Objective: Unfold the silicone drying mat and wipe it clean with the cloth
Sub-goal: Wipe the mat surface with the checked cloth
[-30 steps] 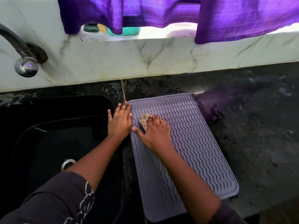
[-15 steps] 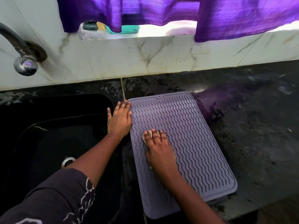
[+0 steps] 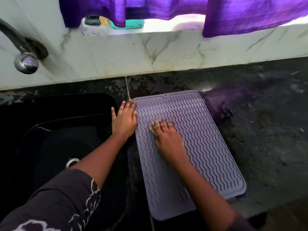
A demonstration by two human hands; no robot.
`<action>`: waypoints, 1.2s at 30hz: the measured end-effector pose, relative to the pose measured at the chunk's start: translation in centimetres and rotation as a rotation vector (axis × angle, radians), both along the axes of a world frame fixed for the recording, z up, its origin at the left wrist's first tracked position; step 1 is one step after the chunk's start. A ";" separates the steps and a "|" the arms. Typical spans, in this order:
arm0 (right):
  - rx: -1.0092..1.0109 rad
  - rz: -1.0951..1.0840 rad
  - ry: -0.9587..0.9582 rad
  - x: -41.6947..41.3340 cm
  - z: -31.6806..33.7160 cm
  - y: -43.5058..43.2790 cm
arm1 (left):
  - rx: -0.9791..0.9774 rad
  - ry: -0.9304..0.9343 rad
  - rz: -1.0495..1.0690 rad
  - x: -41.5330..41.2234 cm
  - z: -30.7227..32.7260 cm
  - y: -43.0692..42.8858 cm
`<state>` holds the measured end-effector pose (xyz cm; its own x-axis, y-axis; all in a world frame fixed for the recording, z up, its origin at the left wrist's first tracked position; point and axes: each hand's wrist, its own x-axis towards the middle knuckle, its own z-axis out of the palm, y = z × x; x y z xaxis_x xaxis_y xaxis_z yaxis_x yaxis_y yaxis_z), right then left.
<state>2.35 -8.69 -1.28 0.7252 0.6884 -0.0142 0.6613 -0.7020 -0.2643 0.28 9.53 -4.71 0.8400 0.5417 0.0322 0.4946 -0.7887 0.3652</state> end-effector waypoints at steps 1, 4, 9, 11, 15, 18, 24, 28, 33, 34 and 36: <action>-0.040 0.014 0.018 -1.4 0.2 -1.2 | -0.004 0.001 0.002 0.0 0.0 0.0; -0.052 -0.005 0.109 -1.7 2.0 -2.2 | -0.008 0.004 0.000 0.0 0.1 0.1; 0.007 -0.026 0.067 1.4 1.7 1.8 | -0.013 -0.004 -0.003 0.0 0.0 0.1; -0.065 -0.035 0.051 0.6 0.2 1.7 | -0.009 0.004 -0.001 0.0 0.1 0.0; -0.105 -0.035 0.059 -3.0 0.4 -2.0 | -0.009 0.008 -0.002 0.0 0.3 -0.1; -0.147 0.030 0.082 -5.9 1.0 -4.9 | -0.009 0.010 -0.007 0.0 0.2 -0.2; 0.073 -0.068 0.135 -2.1 2.7 -3.2 | -0.001 0.010 -0.018 -0.1 0.2 -0.2; -0.074 -0.038 0.023 -2.2 0.7 -1.5 | -0.009 0.019 -0.040 0.1 0.3 -0.3; -0.128 -0.010 0.038 -8.3 0.8 -6.8 | 0.004 0.042 -0.052 0.4 0.5 -0.4; -0.128 -0.010 0.040 -9.3 1.0 -7.7 | -0.002 0.042 -0.050 0.4 0.5 -0.4; -0.080 -0.031 0.067 -9.6 1.5 -8.7 | -0.026 0.026 -0.042 0.3 0.7 -0.7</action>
